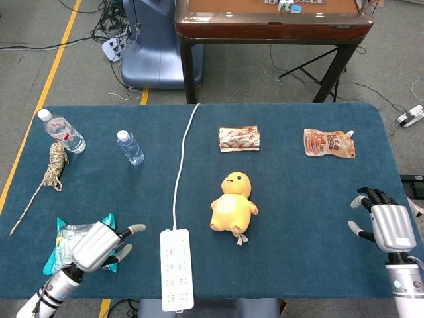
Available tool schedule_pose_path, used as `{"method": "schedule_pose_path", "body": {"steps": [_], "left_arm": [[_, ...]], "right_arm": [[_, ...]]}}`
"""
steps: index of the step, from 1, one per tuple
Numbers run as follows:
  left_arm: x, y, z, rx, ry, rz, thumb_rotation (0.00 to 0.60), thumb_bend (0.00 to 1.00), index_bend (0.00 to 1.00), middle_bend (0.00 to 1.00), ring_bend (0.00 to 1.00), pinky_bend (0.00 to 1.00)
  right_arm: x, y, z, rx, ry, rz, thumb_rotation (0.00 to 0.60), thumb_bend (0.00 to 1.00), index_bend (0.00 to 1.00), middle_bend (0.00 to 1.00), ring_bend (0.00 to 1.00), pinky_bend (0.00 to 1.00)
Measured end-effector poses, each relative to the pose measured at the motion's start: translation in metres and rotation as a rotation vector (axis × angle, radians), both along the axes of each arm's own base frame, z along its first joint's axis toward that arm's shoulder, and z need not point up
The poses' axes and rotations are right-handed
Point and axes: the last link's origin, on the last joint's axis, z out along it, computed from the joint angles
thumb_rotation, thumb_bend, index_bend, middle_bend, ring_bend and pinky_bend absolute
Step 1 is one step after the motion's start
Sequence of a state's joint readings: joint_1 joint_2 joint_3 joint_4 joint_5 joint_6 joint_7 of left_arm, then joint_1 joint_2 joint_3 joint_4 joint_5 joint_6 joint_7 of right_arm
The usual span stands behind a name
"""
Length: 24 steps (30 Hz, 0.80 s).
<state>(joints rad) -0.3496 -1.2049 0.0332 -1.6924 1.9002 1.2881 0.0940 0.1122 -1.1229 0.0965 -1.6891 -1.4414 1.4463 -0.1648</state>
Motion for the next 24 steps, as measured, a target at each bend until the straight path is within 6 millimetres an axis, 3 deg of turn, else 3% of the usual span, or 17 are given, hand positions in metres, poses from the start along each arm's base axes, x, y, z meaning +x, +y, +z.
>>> {"method": "schedule_pose_path", "body": {"steps": [8, 24], "left_arm": [[0.021, 0.000, -0.037, -0.096, 0.082, -0.103, 0.600, 0.44, 0.30, 0.96, 0.96, 1.00], [0.035, 0.007, -0.075, -0.196, 0.100, -0.096, 0.600, 0.44, 0.28, 1.00, 0.96, 1.00]], "right_arm": [[-0.001, -0.004, -0.006, 0.024, 0.002, -0.002, 0.600, 0.14, 0.46, 0.29, 0.25, 0.43], [0.001, -0.003, 0.001, 0.015, 0.013, 0.003, 0.600, 0.14, 0.46, 0.29, 0.25, 0.43]]}}
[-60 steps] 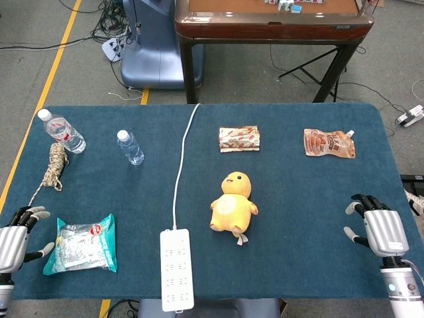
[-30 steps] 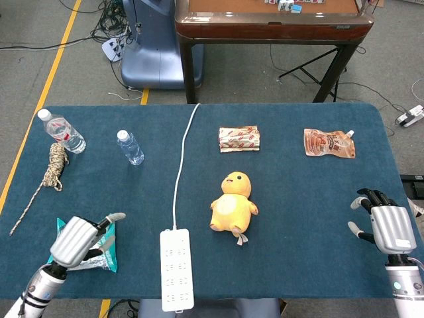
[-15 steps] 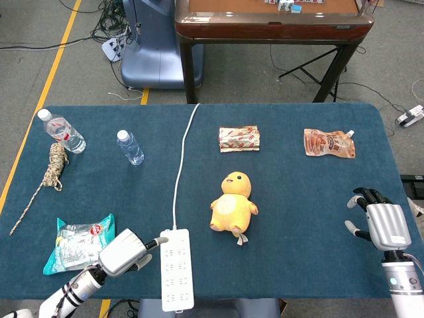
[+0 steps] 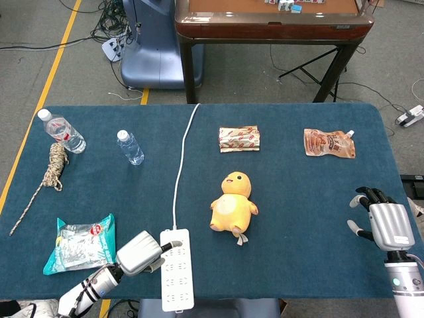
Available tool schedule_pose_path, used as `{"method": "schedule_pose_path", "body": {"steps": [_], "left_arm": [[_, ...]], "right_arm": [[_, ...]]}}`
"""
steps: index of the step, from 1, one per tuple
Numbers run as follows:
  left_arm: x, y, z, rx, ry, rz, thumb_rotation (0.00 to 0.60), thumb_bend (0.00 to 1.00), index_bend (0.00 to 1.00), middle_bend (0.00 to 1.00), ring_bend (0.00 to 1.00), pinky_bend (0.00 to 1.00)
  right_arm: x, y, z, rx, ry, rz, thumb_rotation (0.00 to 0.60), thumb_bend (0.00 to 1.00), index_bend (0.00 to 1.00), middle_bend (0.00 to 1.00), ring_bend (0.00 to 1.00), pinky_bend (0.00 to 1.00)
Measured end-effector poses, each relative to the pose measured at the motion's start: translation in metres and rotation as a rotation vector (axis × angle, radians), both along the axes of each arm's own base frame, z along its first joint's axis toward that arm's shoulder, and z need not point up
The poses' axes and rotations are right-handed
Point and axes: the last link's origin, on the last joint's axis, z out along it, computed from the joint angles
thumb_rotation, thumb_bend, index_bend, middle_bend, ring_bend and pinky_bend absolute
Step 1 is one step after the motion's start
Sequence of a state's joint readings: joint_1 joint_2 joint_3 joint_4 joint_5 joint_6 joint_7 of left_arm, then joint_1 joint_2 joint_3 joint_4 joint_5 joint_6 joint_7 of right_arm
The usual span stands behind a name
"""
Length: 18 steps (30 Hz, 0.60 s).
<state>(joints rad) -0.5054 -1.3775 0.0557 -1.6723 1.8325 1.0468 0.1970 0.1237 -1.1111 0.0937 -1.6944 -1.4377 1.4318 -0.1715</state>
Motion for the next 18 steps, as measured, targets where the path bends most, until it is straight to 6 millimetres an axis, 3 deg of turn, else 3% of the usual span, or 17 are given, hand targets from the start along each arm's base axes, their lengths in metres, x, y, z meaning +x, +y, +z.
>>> {"method": "schedule_pose_path", "body": {"steps": [18], "left_arm": [[-0.009, 0.009, -0.015, -0.014, 0.057, 0.038, 0.600, 0.45, 0.30, 1.00, 0.96, 1.00]], "right_arm": [[-0.002, -0.002, -0.006, 0.029, -0.007, -0.011, 0.600, 0.14, 0.46, 0.29, 0.25, 0.43]]}}
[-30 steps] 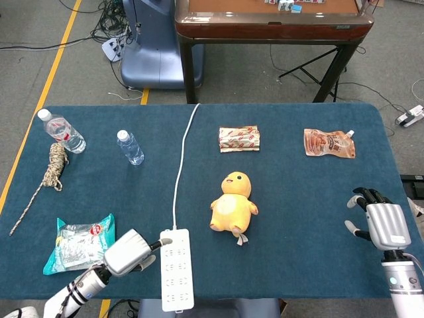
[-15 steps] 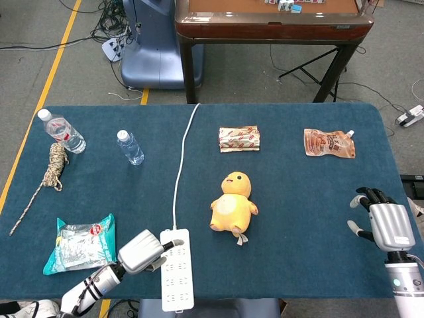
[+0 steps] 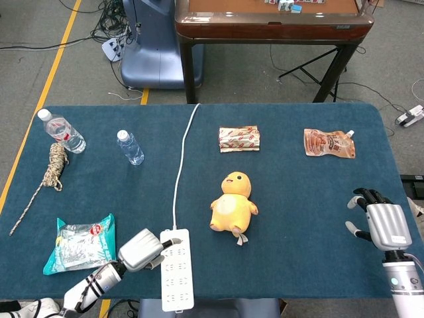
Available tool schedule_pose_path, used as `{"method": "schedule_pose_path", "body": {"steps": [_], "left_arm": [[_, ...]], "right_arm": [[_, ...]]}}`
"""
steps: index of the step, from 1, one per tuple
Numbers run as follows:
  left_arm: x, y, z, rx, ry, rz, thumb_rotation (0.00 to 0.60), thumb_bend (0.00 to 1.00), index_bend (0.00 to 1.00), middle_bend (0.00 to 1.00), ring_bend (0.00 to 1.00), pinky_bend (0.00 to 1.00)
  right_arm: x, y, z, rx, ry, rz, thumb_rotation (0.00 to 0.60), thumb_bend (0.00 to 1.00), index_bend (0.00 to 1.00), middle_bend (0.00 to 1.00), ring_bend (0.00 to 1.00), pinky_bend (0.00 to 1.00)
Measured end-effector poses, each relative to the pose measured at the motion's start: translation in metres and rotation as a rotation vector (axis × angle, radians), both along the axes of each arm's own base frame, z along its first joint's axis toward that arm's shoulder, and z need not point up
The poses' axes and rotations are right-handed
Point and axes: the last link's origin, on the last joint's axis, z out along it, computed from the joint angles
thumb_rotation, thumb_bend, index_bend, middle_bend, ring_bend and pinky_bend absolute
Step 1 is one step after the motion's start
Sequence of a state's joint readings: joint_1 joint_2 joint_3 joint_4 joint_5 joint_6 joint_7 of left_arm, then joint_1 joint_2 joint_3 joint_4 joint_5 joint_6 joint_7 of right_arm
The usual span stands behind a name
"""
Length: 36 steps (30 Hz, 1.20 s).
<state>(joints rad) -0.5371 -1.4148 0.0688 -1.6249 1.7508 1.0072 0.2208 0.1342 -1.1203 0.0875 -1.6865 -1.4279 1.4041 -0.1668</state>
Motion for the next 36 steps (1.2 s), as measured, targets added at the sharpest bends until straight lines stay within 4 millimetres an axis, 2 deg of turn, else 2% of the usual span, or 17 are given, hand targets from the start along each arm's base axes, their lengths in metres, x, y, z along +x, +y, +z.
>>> {"method": "schedule_pose_path", "body": {"steps": [11, 20, 36], "left_arm": [[-0.009, 0.001, -0.002, -0.007, 0.013, 0.019, 0.600, 0.47, 0.34, 1.00, 0.97, 1.00], [-0.010, 0.002, -0.003, -0.011, 0.053, 0.042, 0.600, 0.58, 0.34, 1.00, 0.98, 1.00], [-0.003, 0.007, -0.006, -0.002, 0.062, 0.039, 0.600, 0.58, 0.34, 1.00, 0.99, 1.00]], "right_arm": [[0.001, -0.003, -0.004, 0.015, 0.001, -0.001, 0.600, 0.14, 0.46, 0.29, 0.25, 0.43], [0.001, -0.004, -0.008, 0.026, -0.001, 0.000, 0.600, 0.15, 0.46, 0.29, 0.25, 0.43], [-0.003, -0.003, -0.010, 0.030, -0.008, -0.013, 0.600, 0.15, 0.46, 0.29, 0.25, 0.43]]}}
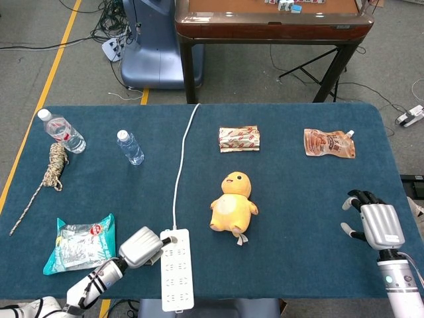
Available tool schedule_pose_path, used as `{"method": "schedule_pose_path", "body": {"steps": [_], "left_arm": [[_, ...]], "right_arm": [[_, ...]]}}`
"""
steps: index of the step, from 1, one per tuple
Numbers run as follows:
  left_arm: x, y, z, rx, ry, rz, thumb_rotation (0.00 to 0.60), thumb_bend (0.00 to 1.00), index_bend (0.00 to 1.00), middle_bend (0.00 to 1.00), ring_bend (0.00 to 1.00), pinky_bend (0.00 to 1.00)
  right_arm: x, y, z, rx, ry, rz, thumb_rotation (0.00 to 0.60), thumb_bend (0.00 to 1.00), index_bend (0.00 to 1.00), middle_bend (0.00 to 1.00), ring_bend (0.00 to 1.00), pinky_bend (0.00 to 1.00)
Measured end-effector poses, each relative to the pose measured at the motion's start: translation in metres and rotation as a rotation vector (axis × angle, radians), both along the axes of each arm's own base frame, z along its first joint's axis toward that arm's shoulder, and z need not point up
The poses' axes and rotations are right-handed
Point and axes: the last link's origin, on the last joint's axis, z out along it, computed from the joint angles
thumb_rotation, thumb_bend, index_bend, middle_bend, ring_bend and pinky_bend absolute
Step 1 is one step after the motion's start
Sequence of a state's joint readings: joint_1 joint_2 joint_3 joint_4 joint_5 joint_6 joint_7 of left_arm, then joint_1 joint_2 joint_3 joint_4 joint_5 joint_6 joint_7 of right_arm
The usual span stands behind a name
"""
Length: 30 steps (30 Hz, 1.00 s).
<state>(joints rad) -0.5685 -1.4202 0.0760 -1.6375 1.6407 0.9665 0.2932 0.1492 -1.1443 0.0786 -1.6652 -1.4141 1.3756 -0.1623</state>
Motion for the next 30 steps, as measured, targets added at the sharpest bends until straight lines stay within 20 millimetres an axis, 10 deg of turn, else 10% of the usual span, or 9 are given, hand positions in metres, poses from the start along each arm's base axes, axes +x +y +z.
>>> {"method": "schedule_pose_path", "body": {"steps": [30], "left_arm": [[-0.0011, -0.0001, -0.0048, 0.013, 0.046, -0.002, 0.600, 0.58, 0.34, 1.00, 0.99, 1.00]], "right_arm": [[-0.0057, 0.0010, -0.0017, 0.000, -0.015, -0.013, 0.600, 0.14, 0.46, 0.29, 0.25, 0.43]]}}
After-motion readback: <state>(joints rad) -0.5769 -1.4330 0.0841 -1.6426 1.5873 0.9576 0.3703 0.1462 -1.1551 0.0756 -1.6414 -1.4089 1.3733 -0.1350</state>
